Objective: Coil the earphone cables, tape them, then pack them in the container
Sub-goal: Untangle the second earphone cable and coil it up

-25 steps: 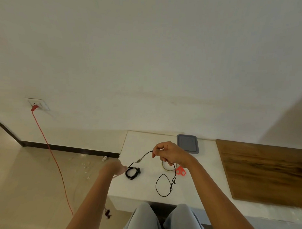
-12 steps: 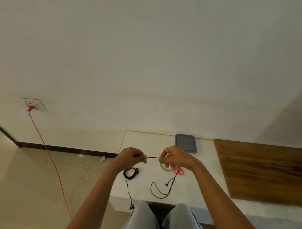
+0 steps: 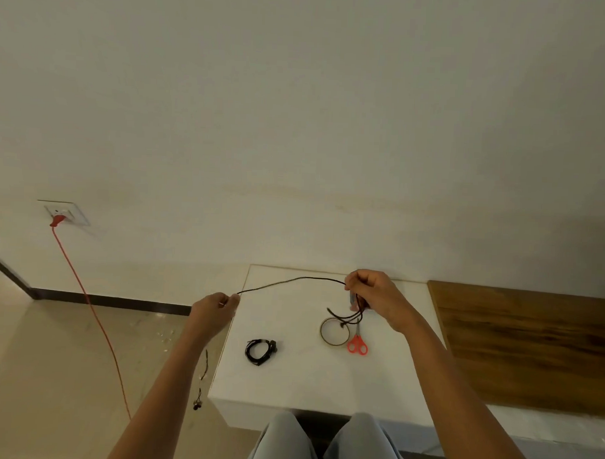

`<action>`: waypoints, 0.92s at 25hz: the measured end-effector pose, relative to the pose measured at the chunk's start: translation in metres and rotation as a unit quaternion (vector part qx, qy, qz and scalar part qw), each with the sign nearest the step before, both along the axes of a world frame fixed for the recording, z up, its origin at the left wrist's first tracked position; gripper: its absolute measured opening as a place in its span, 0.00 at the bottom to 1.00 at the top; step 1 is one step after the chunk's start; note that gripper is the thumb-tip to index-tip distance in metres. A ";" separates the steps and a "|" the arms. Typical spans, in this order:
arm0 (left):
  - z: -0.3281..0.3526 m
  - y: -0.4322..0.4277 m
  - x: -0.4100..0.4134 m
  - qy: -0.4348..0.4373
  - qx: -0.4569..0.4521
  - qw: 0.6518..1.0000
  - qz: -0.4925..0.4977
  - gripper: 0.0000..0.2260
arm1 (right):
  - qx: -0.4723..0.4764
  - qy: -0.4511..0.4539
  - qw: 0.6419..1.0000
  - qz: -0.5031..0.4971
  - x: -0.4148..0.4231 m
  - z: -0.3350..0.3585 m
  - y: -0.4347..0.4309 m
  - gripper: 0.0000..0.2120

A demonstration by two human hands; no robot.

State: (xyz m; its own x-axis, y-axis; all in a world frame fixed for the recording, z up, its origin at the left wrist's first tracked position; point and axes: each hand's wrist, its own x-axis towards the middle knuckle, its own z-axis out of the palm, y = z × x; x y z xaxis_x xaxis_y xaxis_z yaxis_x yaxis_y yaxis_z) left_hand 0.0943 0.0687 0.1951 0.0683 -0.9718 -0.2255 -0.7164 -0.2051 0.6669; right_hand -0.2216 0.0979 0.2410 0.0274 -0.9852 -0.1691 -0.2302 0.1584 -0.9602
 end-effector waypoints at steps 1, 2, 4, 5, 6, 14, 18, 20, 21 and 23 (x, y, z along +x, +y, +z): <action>0.002 -0.001 -0.010 0.004 0.021 0.999 -0.029 0.18 | -0.003 -0.014 1.000 0.001 0.007 0.002 -0.001 0.11; 0.005 0.000 -0.022 0.011 0.044 0.997 -0.061 0.22 | -0.010 -0.022 1.000 0.008 0.013 0.004 -0.001 0.12; 0.014 0.001 -0.047 0.026 0.058 0.990 -0.123 0.33 | -0.029 -0.026 0.999 0.036 0.025 0.006 -0.002 0.12; 0.019 0.003 -0.060 0.039 0.044 0.987 -0.151 0.37 | -0.037 -0.023 0.998 0.049 0.030 0.007 -0.003 0.11; 0.024 0.004 -0.072 0.064 0.021 0.983 -0.171 0.40 | -0.045 -0.014 0.997 0.059 0.034 0.007 -0.004 0.10; 0.049 0.005 -0.100 0.153 -0.094 0.950 -0.254 0.13 | -0.073 0.045 0.994 0.073 0.033 0.006 -0.010 0.05; 0.044 0.002 -0.093 0.102 -0.100 0.973 -0.184 0.11 | -0.091 0.030 0.995 0.030 0.023 0.005 -0.009 0.04; 0.040 -0.003 -0.085 0.116 -0.098 0.979 -0.134 0.10 | -0.091 0.022 0.996 0.008 0.017 0.004 -0.006 0.05; 0.039 -0.005 -0.081 0.117 -0.102 0.980 -0.122 0.10 | -0.089 0.021 0.996 -0.001 0.015 0.004 -0.005 0.05; 0.037 -0.008 -0.076 0.120 -0.119 0.981 -0.093 0.11 | -0.088 0.026 0.996 -0.010 0.012 0.001 -0.003 0.06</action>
State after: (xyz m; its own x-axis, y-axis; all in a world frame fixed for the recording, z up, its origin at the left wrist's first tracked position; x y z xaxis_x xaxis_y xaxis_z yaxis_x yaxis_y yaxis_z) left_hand 0.0187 0.0602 0.2322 -0.1420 -0.9896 0.0219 -0.5427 0.0964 0.8344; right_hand -0.2095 0.0950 0.2418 0.0040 -1.0000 0.0065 -0.2782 -0.0073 -0.9605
